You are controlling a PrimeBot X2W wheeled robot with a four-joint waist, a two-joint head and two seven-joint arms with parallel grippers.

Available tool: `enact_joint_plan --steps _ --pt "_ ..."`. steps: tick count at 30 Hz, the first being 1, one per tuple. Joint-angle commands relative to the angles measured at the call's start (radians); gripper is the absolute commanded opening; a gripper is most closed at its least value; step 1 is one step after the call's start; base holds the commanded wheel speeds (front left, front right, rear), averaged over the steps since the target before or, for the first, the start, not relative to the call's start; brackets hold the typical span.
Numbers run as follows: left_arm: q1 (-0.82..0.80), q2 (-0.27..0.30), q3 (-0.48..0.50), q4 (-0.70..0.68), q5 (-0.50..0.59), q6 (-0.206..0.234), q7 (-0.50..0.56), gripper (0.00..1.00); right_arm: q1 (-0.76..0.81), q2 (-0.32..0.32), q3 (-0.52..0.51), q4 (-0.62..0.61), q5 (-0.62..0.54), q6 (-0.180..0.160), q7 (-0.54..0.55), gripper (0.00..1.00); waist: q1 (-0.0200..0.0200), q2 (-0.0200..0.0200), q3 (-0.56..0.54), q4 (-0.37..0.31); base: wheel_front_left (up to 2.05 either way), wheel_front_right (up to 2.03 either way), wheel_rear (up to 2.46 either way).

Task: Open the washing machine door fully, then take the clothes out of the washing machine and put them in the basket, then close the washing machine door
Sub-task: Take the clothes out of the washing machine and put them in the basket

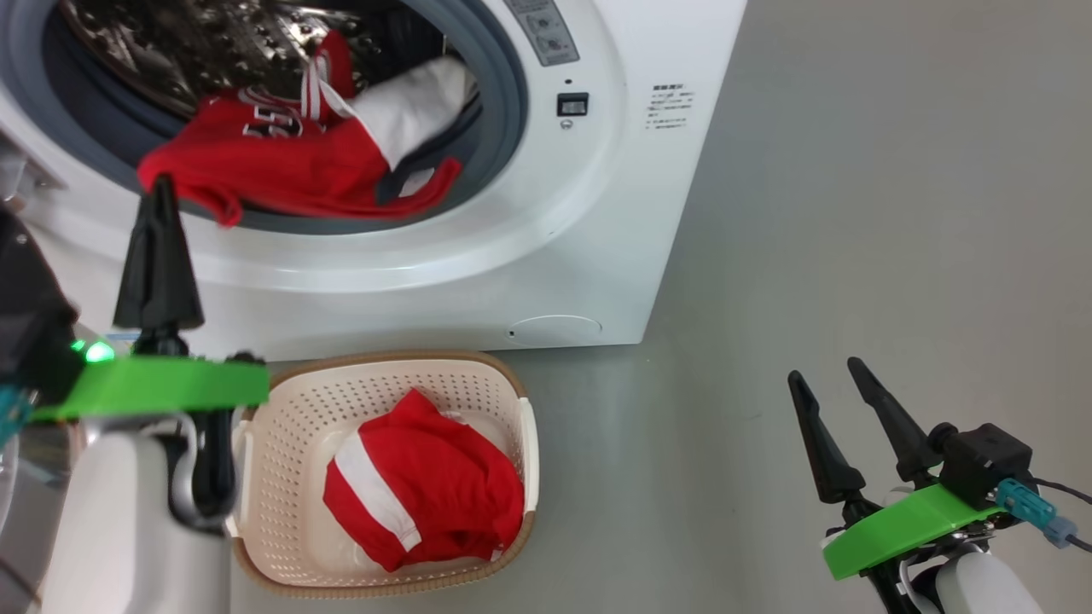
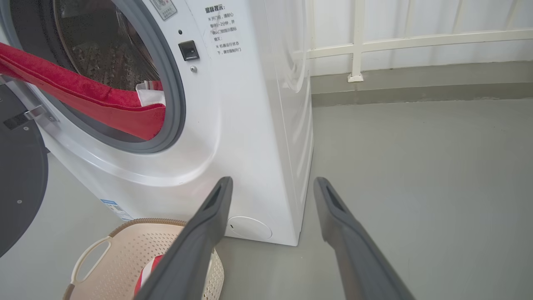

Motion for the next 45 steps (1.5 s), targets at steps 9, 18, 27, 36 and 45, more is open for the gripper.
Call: enact_joint_plan --steps 9,18,27,36,45 --pt "0.246 0.007 0.055 -0.402 -0.057 0.027 -0.009 0.0 0.021 -0.016 0.003 -0.038 0.005 0.003 -0.012 1.0 0.0 0.0 0.004 0.025 0.0 0.0 0.0" --pt "0.421 0.002 -0.017 -0.681 -0.068 0.121 0.024 0.0 0.007 -0.023 -0.002 -0.047 0.003 0.003 -0.012 1.0 0.0 0.0 0.045 0.034 0.0 0.0 0.0" --pt "0.412 0.005 -0.115 -0.351 -0.056 0.102 0.013 0.0 -0.025 -0.014 0.017 -0.045 0.0 0.003 -0.012 1.0 0.0 0.0 0.083 0.011 0.0 0.0 0.0" --pt "0.264 0.02 -0.167 0.094 0.057 0.058 -0.008 0.0 -0.037 -0.005 0.023 -0.042 -0.001 0.003 -0.012 1.0 0.0 0.0 0.108 -0.019 0.0 0.0 0.0" --pt "0.131 0.012 -0.157 0.468 0.099 0.017 -0.009 0.0 -0.053 0.006 0.033 -0.043 -0.001 0.003 -0.012 1.0 0.0 0.0 0.142 -0.048 0.0 0.0 0.0"
